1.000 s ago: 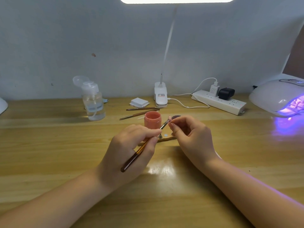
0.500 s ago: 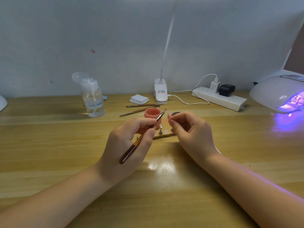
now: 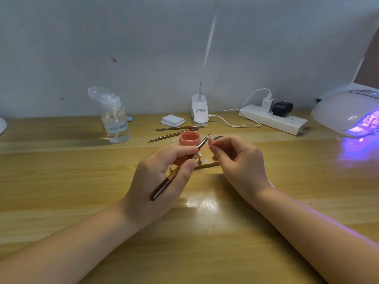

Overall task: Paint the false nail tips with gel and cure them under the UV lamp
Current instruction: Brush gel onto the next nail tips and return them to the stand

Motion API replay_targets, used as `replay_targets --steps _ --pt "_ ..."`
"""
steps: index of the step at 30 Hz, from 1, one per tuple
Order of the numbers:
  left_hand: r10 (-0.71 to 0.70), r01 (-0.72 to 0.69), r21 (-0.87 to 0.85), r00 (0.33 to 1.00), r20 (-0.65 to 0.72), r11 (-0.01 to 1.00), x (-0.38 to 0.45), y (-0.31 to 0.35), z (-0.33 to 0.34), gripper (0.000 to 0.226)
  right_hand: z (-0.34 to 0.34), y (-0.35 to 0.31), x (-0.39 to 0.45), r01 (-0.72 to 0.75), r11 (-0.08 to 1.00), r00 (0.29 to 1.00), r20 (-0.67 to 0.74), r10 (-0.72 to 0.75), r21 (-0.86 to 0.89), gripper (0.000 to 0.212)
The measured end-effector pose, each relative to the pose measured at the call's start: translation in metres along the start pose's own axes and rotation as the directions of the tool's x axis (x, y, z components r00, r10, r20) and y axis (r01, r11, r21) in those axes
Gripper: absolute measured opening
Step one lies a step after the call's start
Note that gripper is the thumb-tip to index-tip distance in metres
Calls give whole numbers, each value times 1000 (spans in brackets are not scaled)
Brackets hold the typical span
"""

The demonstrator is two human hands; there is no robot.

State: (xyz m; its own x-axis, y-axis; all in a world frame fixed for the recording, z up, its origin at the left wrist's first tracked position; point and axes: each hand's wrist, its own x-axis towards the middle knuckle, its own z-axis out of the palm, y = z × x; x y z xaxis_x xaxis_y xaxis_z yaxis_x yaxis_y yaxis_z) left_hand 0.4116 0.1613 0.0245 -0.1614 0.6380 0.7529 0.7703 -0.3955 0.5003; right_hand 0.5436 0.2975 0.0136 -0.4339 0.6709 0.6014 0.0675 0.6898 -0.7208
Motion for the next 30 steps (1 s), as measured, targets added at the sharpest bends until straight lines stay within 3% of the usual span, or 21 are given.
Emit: replay_targets --steps 9,14,30 --pt "15 -12 103 999 -33 995 -3 0 -1 25 0 2 1 -17 1000 1000 -20 17 -2 8" --pt "41 -43 157 999 17 987 0 -1 0 28 0 1 1 -8 1000 1000 -9 8 4 9" --pt "-162 160 -72 986 -32 984 -4 8 -3 28 -1 1 1 -37 998 999 7 36 55 9"
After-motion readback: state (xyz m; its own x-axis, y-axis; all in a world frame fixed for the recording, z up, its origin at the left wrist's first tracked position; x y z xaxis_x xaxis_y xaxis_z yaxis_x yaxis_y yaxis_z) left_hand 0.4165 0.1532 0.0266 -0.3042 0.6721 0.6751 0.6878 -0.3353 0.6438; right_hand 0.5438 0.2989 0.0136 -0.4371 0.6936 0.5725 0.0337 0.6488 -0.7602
